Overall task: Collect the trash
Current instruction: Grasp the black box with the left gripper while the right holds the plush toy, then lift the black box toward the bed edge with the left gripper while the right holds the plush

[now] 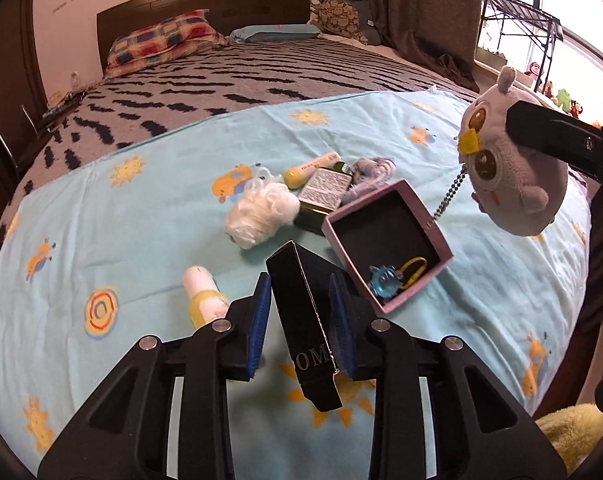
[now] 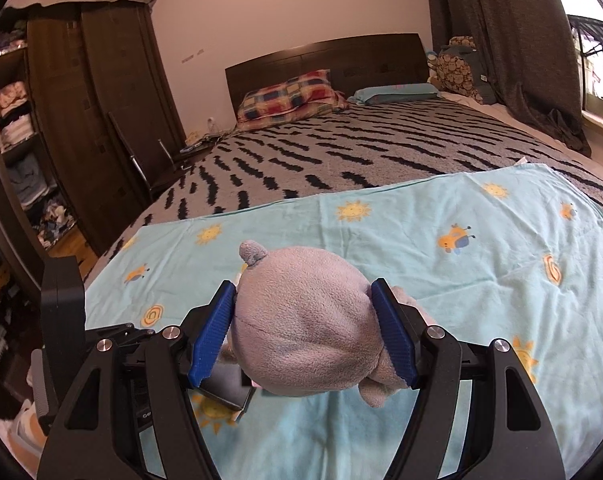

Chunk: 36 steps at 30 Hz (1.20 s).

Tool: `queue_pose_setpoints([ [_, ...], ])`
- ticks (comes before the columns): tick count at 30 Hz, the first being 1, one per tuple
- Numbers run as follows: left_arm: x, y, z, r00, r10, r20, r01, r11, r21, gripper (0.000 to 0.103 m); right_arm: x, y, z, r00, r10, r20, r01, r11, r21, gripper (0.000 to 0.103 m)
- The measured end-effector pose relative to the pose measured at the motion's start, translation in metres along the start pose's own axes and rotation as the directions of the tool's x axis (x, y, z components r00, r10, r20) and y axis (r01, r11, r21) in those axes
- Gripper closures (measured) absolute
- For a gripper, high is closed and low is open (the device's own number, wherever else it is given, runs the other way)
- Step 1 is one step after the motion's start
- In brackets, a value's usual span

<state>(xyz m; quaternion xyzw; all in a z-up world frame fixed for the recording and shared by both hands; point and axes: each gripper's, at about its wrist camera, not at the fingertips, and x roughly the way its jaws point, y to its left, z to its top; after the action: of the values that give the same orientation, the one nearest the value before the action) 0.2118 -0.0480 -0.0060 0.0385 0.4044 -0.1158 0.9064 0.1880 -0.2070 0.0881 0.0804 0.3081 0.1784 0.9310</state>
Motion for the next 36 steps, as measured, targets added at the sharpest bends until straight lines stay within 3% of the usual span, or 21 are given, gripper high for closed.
queue_pose_setpoints([
  [6,-0.009,-0.009,-0.021,0.999,-0.030,-0.015,0.029,0.999,-0.015,0.066,-0.018,-0.016,-0.015,1.000,-0.016,-0.002,0.016,0.999,0.034,0.033],
  [10,-0.017,-0.017,-0.035,0.999,-0.044,-0.001,0.044,0.999,-0.011,0.066,-0.031,-0.020,-0.027,1.000,-0.013,-0.001,0.013,0.999,0.045,0.033],
  [16,-0.048,-0.024,-0.043,0.995,-0.070,0.072,0.071,0.997,-0.010,0.078,-0.057,-0.013,-0.042,1.000,0.000,0.017,0.000,0.999,0.044,0.033],
  [26,-0.089,-0.040,-0.065,0.989,-0.073,0.130,0.064,0.995,0.074,0.085,-0.096,0.012,-0.076,0.999,0.009,0.038,-0.010,1.000,0.026,0.033],
  [27,-0.091,-0.039,-0.068,0.989,-0.073,0.130,0.063,0.995,0.074,0.103,-0.099,0.014,-0.079,0.999,0.009,0.038,-0.010,1.000,0.027,0.033],
  [36,-0.086,-0.035,-0.097,0.995,-0.077,0.067,0.071,0.994,0.084,0.103,-0.110,0.013,-0.105,1.000,0.005,0.018,-0.006,0.999,0.050,0.033],
])
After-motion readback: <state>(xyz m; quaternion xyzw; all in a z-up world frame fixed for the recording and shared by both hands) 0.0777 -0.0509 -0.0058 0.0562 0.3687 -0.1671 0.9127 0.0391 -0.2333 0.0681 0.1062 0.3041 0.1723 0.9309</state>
